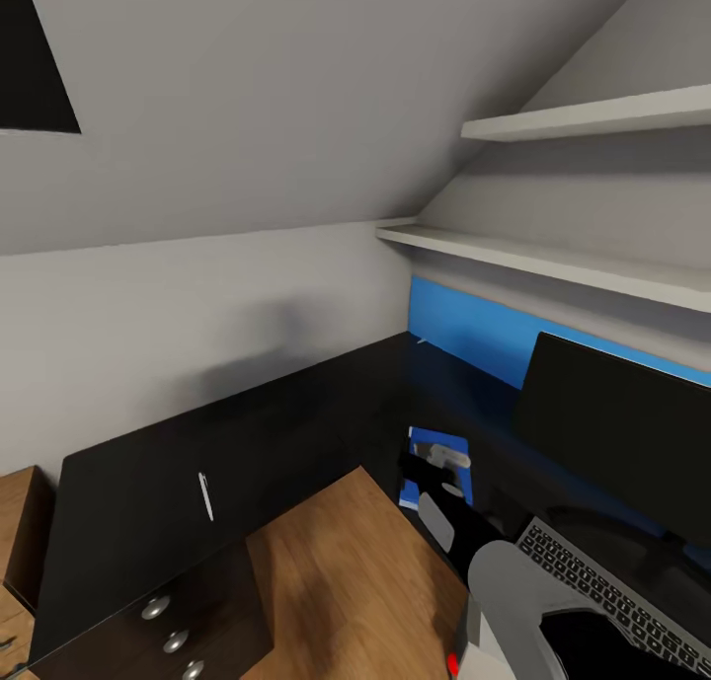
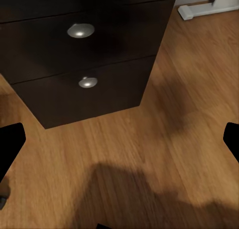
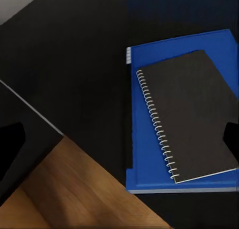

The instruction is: In the bedroom, organize the workspace by keeping the computer under the desk, ensuring the monitor is on the desk, placing the keyboard on the desk next to the monitor, placing the mouse on the desk next to the keyboard, moving the folder from the swivel chair onto the desk next to the mouse, stacking the notebook on top of the folder with the pen on top of the notebook, and positioning the swivel chair next to the desk.

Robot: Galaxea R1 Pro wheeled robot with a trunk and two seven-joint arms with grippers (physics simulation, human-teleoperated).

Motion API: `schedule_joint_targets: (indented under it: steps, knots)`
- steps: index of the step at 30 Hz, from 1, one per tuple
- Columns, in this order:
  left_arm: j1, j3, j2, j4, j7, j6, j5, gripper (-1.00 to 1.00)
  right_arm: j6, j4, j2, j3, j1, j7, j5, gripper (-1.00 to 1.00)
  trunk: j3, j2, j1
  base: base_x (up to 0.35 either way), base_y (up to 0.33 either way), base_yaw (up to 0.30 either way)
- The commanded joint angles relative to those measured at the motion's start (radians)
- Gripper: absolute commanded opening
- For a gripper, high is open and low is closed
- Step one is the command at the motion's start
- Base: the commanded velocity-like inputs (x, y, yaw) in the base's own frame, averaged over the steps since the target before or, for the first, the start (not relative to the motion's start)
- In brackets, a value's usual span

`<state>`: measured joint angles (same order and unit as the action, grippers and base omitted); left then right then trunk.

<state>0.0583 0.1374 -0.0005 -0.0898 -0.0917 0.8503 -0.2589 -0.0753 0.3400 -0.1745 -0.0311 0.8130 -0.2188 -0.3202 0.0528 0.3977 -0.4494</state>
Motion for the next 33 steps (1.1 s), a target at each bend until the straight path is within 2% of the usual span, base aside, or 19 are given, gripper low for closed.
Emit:
schedule_joint_targets:
  steps: [1,7,13,22,33]
  knots:
    - [0.001,0.007,0.0,0.001,-0.01,0.002,-0.003,1.0,-0.007,-0.001,0.0,-0.005,0.001,-0.006,-0.007,1.0,0.002,0.002,-0.001,0.0,0.0,0.0]
    - [0.001,0.007,0.0,0.001,-0.01,0.002,-0.003,1.0,-0.05,-0.021,0.0,-0.01,0.0,-0.015,0.0,1.0,0.002,0.002,-0.001,0.0,0.0,0.0]
    - [0.001,0.008,0.002,0.001,-0.008,0.003,-0.004,1.0,-0.055,-0.05,0.0,-0.015,0.0,-0.03,-0.001,1.0,0.002,0.002,-0.001,0.0,0.0,0.0]
    - [0.001,0.009,0.003,0.001,-0.009,0.003,-0.005,1.0,-0.051,-0.074,0.0,-0.018,0.0,-0.116,0.001,1.0,0.002,0.002,-0.001,0.0,0.0,0.0]
    - [0.001,0.01,0.004,0.001,-0.01,0.003,-0.005,1.0,-0.054,0.018,0.0,-0.024,0.0,-0.129,0.007,1.0,0.002,0.002,-0.001,0.0,0.0,0.0]
